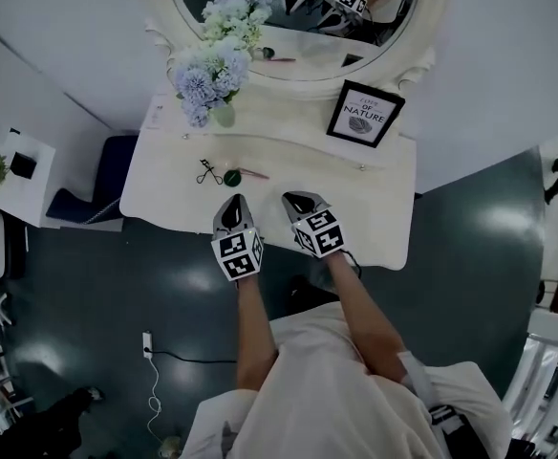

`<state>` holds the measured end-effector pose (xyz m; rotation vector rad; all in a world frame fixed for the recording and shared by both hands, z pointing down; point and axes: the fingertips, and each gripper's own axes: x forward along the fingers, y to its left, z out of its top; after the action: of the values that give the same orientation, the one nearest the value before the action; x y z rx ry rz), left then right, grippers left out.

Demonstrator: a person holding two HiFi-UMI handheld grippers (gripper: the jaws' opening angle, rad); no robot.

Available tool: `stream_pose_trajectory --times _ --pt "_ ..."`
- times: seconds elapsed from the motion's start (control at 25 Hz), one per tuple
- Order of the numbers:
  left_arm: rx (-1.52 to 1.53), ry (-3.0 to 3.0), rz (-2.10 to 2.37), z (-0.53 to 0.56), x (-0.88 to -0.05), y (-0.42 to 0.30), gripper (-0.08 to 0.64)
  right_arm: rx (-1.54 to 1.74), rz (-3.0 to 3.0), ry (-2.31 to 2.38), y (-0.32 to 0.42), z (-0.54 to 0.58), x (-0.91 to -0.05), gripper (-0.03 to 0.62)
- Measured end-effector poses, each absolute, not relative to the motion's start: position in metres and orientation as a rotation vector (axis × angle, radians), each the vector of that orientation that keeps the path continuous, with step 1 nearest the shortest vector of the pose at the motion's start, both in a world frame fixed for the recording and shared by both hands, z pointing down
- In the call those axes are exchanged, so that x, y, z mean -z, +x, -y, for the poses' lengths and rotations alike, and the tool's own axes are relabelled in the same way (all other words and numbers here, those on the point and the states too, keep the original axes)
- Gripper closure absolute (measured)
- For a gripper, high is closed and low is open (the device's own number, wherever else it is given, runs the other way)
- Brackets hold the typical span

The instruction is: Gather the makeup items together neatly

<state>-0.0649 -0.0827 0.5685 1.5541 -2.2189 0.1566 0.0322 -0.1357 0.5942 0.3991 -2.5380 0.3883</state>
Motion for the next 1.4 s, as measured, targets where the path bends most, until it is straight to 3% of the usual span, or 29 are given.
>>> stream_pose_trajectory --times 0.4,0.8,1.2,1.24,1.32,1.4 --pt "-0.222 1.557 2.193 0.089 -0.577 -0.077 0.546 -0.467 2.559 0.410 0.014 0.166 -0.593 0.551" --pt "-0.331 1.610 2.160 0.118 -0.595 -0.147 0.545 -0.492 2.627 0.404 -0.064 0.199 -0.599 0.551" --pt "-0.349 1.619 2.120 0.134 -0.618 -0.180 0.545 -0.275 2.483 0.274 -0.092 0.208 -0.645 0.549" --pt "-0.348 1.619 2.115 0.134 -0.620 -0.182 0.545 -0.261 2.457 0.253 -0.092 0.206 -0.653 0.544" --pt "-0.343 1.616 2.109 0.135 -0.624 -0.186 0.545 -0.262 2.413 0.209 -0.092 0.201 -0.668 0.442" --pt "-0.336 1.609 2.106 0.135 -0.626 -0.189 0.545 -0.278 2.389 0.187 -0.091 0.196 -0.680 0.416"
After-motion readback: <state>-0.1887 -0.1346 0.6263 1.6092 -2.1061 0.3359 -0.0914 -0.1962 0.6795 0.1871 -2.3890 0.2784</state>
